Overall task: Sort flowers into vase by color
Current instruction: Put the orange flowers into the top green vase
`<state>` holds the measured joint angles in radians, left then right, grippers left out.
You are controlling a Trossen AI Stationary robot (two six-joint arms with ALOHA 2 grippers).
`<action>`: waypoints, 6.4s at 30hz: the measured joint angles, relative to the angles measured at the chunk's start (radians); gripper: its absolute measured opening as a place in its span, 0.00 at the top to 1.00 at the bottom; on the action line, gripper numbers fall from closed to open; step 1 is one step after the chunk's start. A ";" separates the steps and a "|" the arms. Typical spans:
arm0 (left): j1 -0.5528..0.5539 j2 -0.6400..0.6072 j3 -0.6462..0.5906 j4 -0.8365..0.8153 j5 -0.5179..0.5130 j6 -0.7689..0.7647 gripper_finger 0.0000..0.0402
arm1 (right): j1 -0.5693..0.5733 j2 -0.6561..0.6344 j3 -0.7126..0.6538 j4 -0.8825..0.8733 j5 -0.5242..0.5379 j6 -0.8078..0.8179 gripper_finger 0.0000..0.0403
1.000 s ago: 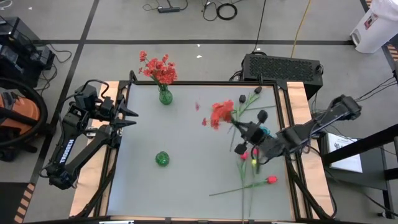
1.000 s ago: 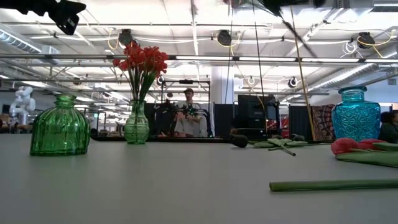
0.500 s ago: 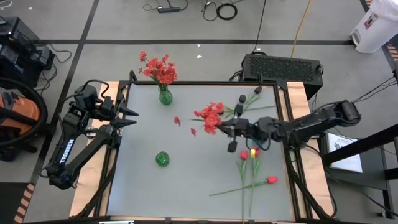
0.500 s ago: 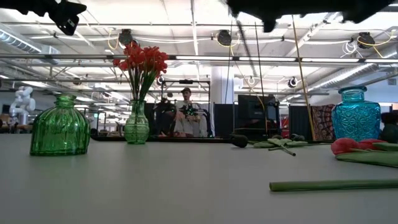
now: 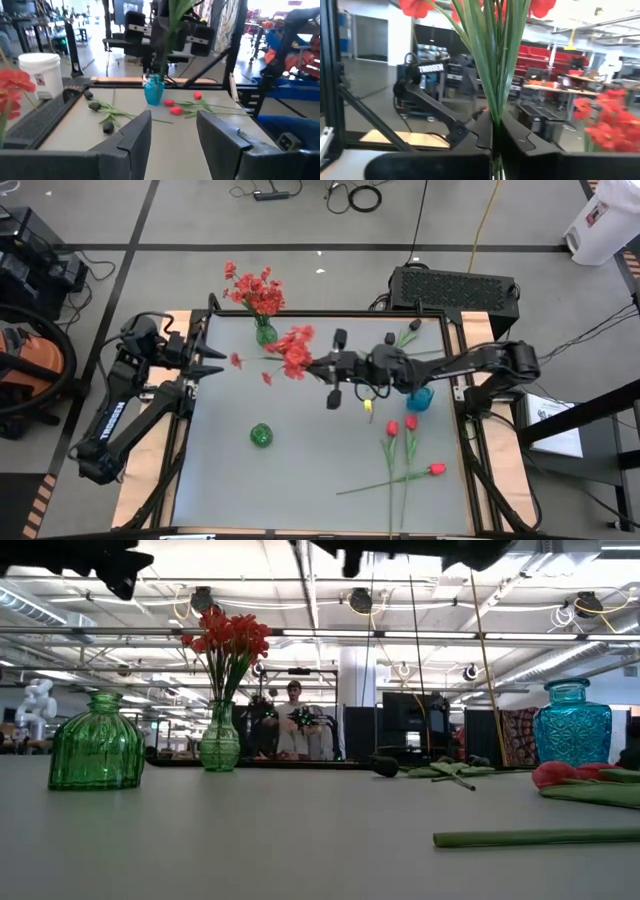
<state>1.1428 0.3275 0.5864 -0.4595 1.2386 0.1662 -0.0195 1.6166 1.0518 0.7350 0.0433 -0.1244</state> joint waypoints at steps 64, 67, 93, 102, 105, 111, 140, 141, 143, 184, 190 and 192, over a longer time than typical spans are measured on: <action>-0.921 0.786 -0.138 1.440 -0.884 -0.150 0.59 | -0.037 0.149 0.136 -0.094 -0.130 0.117 0.98; -0.921 0.792 -0.138 1.442 -0.885 -0.150 0.60 | -0.037 0.149 0.136 -0.113 -0.130 0.117 0.97; -0.921 0.755 -0.137 1.414 -0.885 -0.125 0.97 | -0.025 0.118 0.136 -0.225 -0.121 0.079 0.76; -0.920 0.577 -0.136 1.187 -0.957 -0.050 0.97 | -0.022 0.016 0.136 -0.406 -0.127 0.056 0.71; -0.920 0.503 -0.136 1.073 -1.062 -0.011 0.97 | -0.014 -0.019 0.136 -0.489 -0.122 0.052 0.71; -0.920 0.381 -0.136 0.911 -1.249 0.034 0.97 | 0.030 -0.067 0.136 -0.621 -0.101 0.026 0.71; -0.789 0.265 -0.137 0.850 -1.689 0.128 0.96 | 0.370 -0.076 0.119 -0.739 -0.037 0.053 0.71; -0.780 0.273 -0.137 0.850 -1.689 0.127 0.96 | 0.378 -0.076 0.119 -0.739 -0.036 0.053 0.71; -0.764 0.292 -0.137 0.852 -1.684 0.118 0.96 | 0.391 -0.076 0.119 -0.738 -0.036 0.053 0.71; -0.597 0.474 -0.138 0.977 -1.544 0.000 0.96 | 0.415 -0.076 0.119 -0.739 -0.036 0.057 0.71; -0.597 0.474 -0.137 0.967 -1.496 -0.002 0.89 | 0.415 -0.076 0.119 -0.740 -0.037 0.057 0.71; -0.597 0.474 -0.138 0.955 -1.496 -0.004 0.83 | 0.415 -0.076 0.119 -0.740 -0.037 0.057 0.71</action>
<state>0.5453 0.8013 0.4488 0.4953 -0.2573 0.1623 0.3958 1.5410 1.1706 -0.0050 0.0067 -0.0673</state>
